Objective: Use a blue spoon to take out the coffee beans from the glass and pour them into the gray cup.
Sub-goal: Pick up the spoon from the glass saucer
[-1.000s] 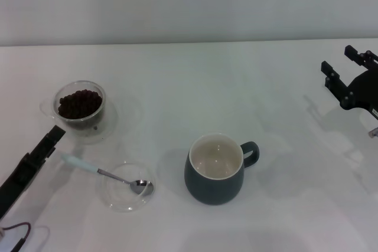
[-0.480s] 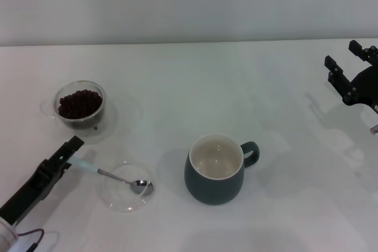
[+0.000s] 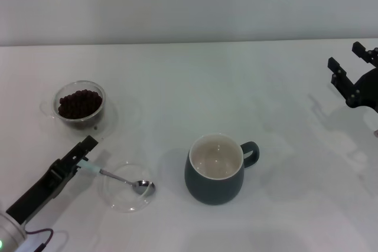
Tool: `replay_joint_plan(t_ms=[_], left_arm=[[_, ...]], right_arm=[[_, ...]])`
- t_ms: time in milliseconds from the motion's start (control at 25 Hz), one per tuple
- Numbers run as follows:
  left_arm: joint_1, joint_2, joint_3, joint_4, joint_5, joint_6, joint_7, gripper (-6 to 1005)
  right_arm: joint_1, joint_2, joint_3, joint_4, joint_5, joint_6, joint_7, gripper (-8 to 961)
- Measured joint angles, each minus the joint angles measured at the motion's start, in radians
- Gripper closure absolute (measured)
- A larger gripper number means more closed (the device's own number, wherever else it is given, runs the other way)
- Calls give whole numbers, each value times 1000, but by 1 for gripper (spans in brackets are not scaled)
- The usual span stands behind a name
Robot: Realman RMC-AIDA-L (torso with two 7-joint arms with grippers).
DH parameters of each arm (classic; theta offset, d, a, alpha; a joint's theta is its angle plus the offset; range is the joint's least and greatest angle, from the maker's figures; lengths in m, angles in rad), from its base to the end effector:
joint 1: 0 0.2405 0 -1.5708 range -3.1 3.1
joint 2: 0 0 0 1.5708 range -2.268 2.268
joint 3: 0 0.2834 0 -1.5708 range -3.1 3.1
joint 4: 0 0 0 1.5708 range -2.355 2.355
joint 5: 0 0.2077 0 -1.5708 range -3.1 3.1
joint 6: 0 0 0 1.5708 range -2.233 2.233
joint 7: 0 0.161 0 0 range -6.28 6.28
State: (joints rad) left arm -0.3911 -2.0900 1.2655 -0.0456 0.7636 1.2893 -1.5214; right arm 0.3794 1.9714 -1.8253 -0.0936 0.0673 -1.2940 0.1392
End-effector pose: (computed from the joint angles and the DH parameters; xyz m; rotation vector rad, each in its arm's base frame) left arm -0.3523 0.2833 -0.0902 -1.6554 -1.7990 -1.2454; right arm 0.3673 0.3341 0.0060 -1.8377 0.2182 0.5616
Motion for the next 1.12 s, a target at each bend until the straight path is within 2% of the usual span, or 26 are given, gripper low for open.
replay_joint_plan(t_ms=[640, 760, 960, 1120], left_arm=[[26, -5, -2, -1, 8, 33, 9, 233], [35, -5, -5, -1, 4, 42, 6, 291], [36, -1, -7, -1, 3, 54, -4, 511], [30, 3, -3, 0, 5, 54, -23, 606]], right_arm=[[-39, 10, 10, 0, 3, -41, -3, 407], [-46, 14, 12, 0, 4, -50, -14, 407], [-53, 23, 25, 0, 5, -63, -27, 407], [-63, 28, 26, 0, 5, -88, -27, 407]])
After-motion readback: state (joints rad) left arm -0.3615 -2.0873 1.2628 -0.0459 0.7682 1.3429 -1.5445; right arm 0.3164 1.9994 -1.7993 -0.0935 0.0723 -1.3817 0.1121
